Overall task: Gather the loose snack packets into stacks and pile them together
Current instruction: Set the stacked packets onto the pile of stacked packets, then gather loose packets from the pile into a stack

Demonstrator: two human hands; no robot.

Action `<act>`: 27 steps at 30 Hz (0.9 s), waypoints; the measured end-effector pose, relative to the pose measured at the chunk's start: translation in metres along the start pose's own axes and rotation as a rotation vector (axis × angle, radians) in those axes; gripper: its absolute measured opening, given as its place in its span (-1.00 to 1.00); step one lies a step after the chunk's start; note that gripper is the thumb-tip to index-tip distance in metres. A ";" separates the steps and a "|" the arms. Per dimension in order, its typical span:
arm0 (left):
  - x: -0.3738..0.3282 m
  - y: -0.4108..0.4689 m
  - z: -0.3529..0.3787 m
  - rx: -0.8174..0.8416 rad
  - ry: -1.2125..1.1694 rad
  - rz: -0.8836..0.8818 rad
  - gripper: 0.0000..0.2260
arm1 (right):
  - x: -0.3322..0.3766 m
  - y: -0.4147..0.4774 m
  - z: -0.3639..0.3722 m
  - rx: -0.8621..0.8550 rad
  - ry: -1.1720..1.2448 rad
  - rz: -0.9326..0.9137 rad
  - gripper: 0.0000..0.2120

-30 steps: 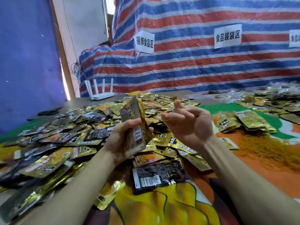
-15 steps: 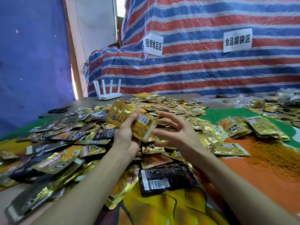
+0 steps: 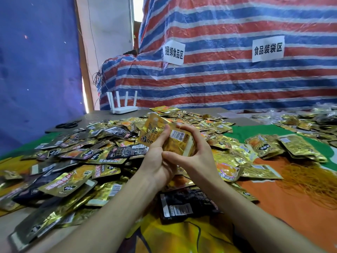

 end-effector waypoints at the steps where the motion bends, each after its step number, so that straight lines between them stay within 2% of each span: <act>1: 0.000 0.000 0.000 0.005 0.000 -0.005 -0.66 | 0.000 0.000 0.000 0.006 0.011 -0.003 -0.33; 6: -0.001 -0.001 -0.001 0.007 -0.041 -0.024 -0.65 | -0.003 0.001 0.003 0.050 0.077 0.036 -0.18; 10: -0.004 0.000 -0.009 -0.018 0.020 -0.016 -0.72 | -0.011 0.006 -0.003 0.052 0.122 0.163 -0.52; 15: -0.012 0.000 -0.015 -0.091 0.243 0.053 -0.62 | -0.020 0.010 -0.007 0.090 -0.001 0.209 -0.77; 19: -0.016 -0.004 -0.020 -0.158 0.430 0.108 -0.41 | -0.029 0.007 -0.002 0.229 0.117 0.378 -0.69; 21: -0.014 -0.007 -0.019 -0.176 0.465 0.134 -0.44 | -0.026 0.005 -0.003 0.268 0.110 0.393 -0.67; 24: -0.012 -0.010 -0.014 -0.205 0.484 0.192 -0.51 | -0.014 0.002 -0.011 0.259 -0.058 0.331 -0.67; 27: -0.013 -0.010 -0.010 -0.180 0.565 0.230 -0.51 | -0.004 -0.001 -0.012 0.284 -0.131 0.314 -0.76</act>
Point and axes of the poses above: each hand's wrist, its own y-axis towards the middle knuckle, its own z-axis out of the palm, x = y × z, the point moved 9 cm from there along y, towards the middle knuckle, and after that the axes turned 1 degree about -x, right-handed, at the moved point
